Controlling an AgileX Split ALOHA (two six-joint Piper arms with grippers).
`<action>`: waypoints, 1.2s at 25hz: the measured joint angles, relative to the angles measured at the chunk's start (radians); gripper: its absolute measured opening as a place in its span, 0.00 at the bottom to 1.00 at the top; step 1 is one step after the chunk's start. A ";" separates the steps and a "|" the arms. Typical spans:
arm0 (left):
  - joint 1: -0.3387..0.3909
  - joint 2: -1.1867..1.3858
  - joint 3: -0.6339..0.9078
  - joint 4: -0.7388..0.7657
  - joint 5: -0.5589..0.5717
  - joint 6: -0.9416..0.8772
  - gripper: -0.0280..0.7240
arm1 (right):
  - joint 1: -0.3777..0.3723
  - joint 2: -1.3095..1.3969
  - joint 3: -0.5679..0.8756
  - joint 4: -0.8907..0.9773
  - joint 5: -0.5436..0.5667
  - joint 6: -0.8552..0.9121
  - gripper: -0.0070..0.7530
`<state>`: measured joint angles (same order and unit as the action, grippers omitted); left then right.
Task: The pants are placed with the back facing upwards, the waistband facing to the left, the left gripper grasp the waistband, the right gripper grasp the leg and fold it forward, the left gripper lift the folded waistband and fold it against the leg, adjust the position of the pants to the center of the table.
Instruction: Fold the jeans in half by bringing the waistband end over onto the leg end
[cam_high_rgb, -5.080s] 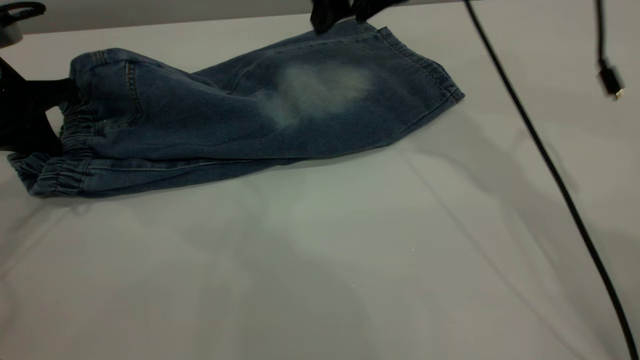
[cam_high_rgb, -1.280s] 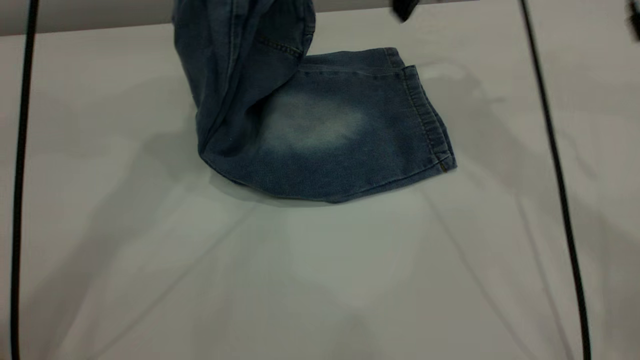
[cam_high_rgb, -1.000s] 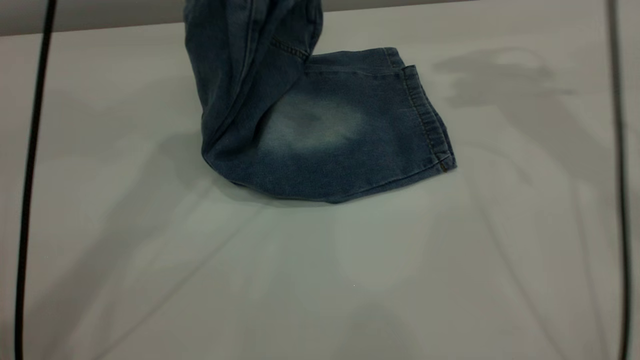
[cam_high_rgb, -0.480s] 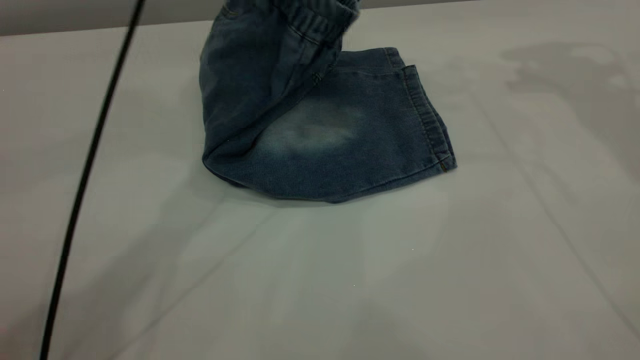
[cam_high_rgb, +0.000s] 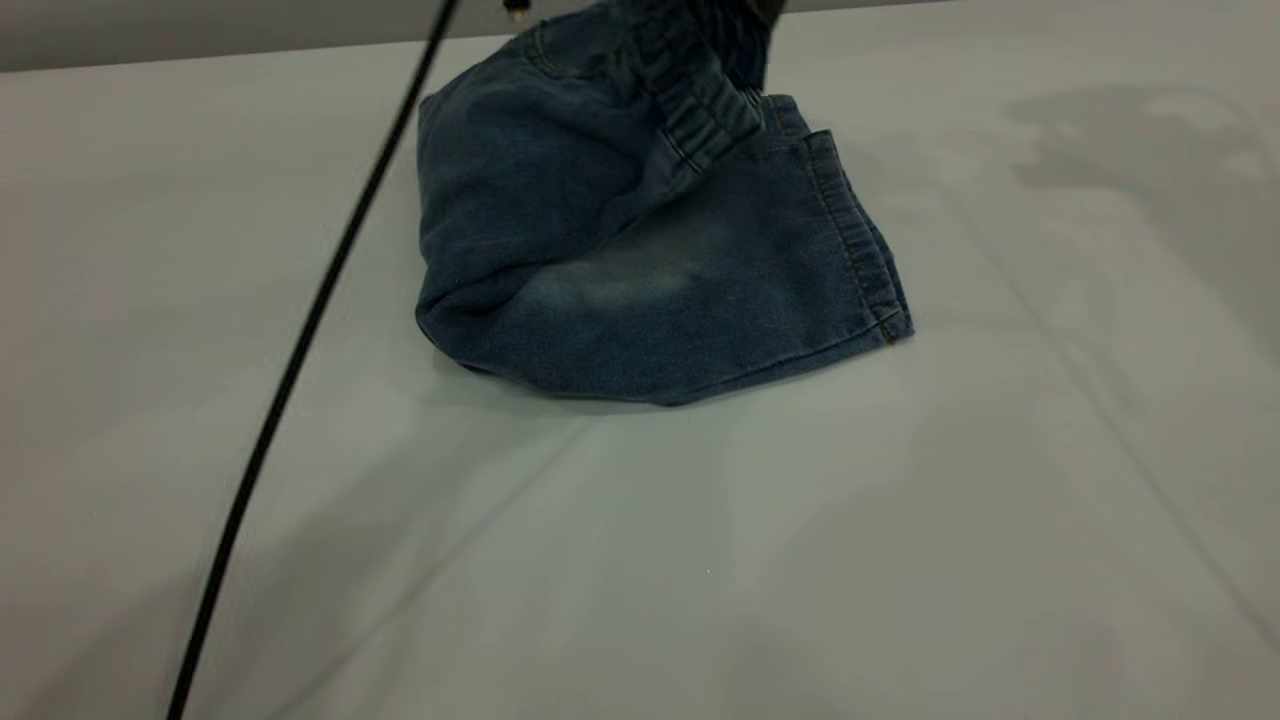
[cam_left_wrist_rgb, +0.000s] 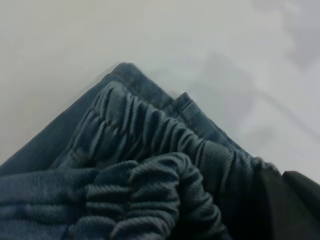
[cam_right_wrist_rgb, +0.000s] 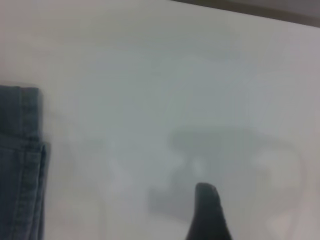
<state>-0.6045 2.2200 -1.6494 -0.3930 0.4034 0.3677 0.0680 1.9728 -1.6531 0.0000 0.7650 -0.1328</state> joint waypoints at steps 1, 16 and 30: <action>-0.008 0.009 0.000 0.000 -0.016 0.013 0.08 | 0.000 0.000 0.000 0.000 0.000 0.000 0.56; -0.057 0.038 0.000 -0.004 -0.097 0.071 0.67 | 0.000 0.001 0.000 0.023 -0.008 0.001 0.56; -0.055 -0.038 -0.151 0.442 0.380 -0.156 0.76 | 0.002 0.001 0.000 0.089 0.057 -0.018 0.56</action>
<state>-0.6599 2.1823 -1.8006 0.0492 0.7833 0.2119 0.0702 1.9737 -1.6531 0.0892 0.8216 -0.1504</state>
